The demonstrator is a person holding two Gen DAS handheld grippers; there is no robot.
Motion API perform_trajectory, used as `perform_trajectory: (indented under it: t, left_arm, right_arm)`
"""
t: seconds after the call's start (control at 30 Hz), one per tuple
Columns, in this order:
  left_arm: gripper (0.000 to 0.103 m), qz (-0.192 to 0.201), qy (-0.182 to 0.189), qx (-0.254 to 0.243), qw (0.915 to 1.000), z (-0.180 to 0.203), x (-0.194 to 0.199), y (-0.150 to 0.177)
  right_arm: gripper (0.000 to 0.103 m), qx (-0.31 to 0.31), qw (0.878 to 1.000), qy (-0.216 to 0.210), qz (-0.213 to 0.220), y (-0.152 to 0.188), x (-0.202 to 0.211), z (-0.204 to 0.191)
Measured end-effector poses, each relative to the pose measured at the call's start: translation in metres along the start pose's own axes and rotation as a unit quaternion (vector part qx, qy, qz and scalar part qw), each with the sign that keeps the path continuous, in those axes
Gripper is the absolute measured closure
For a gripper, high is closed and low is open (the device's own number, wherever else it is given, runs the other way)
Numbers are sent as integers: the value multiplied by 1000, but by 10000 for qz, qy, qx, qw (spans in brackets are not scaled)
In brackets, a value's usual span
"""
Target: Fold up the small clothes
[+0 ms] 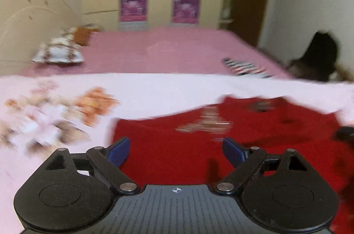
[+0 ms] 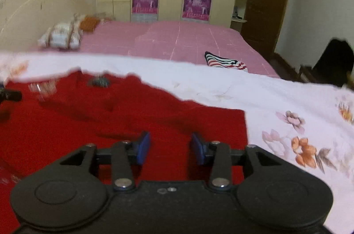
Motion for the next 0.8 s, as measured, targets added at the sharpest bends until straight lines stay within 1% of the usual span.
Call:
perform_trajectory:
  t: [0.03, 0.07, 0.13, 0.17, 0.2, 0.23, 0.27, 0.33, 0.4, 0.43, 0.47, 0.5, 0.57, 0.63, 0.67, 0.7, 0.73, 0.77, 0.8]
  left_arm:
    - [14, 106, 100, -84, 9999, 13, 6, 5]
    - [14, 133, 242, -203, 9994, 29, 9, 12]
    - [14, 23, 444, -553, 9975, 58, 7, 26]
    - [14, -102, 430, -856, 9953, 70, 3, 34]
    - [14, -236, 285, -1120, 9930, 77, -1, 41]
    - [14, -224, 170, -1265, 9916, 76, 0, 49]
    - [14, -155, 163, -1219, 9923, 69, 5, 51]
    - [14, -179, 19, -949, 9953, 43, 13, 55]
    - [10, -208, -92, -829, 9963, 22, 21, 58]
    - [7, -236, -119, -736, 9969, 13, 23, 58]
    - [7, -255, -96, -701, 9972, 9, 25, 58]
    - [7, -254, -107, -707, 9971, 9, 27, 57]
    - [7, -195, -175, -779, 9966, 17, 32, 52]
    - [7, -110, -215, -899, 9957, 27, 39, 52]
    - [7, -161, -270, -977, 9947, 31, 37, 54]
    - [7, -279, -331, -1037, 9937, 30, 29, 57]
    - [7, -407, -363, -1084, 9926, 28, 24, 60]
    - [7, -397, -346, -1037, 9932, 27, 21, 62]
    - [7, -414, -358, -997, 9935, 25, 23, 60]
  right_arm:
    - [63, 4, 9999, -138, 12, 1, 1, -5]
    - [65, 68, 9995, -301, 32, 3, 3, -13]
    - [66, 336, 9973, -648, 33, 12, 4, -31]
    - [65, 522, 9960, -723, -46, 20, 2, -39]
    - [65, 695, 9954, -654, -72, 24, -1, -40]
    - [64, 848, 9949, -550, 6, 29, 1, -40]
    - [62, 852, 9951, -499, 13, 32, 5, -34]
    - [59, 703, 9970, -333, -19, 36, 12, -13]
    - [58, 356, 9990, -238, -101, 40, 16, 15]
    - [58, 229, 9995, -191, -134, 41, 19, 24]
    - [58, 205, 9996, -49, -166, 41, 21, 29]
    - [57, 148, 9996, 30, -222, 43, 23, 33]
    - [59, -116, 9996, -13, -251, 40, 28, 41]
    - [60, -163, 9998, -27, -70, 37, 40, 33]
    - [60, -99, 9999, -111, 41, 38, 46, 28]
    - [60, 0, 9999, -137, 34, 40, 45, 24]
    - [61, 152, 9995, -19, -284, 46, 35, 21]
    - [59, 185, 9988, 43, -442, 51, 29, 22]
    - [59, 95, 9990, 34, -427, 48, 28, 23]
Point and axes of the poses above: each gripper's, at about its wrist camera, not at the fingertips, and x roughly against the way its jaws point, z to its right, y to its underside, the point moved 3 cm from there along -x, roughly the way its jaws point, and after that the axes turned 2 degrees about x, right-handed, at the moved point
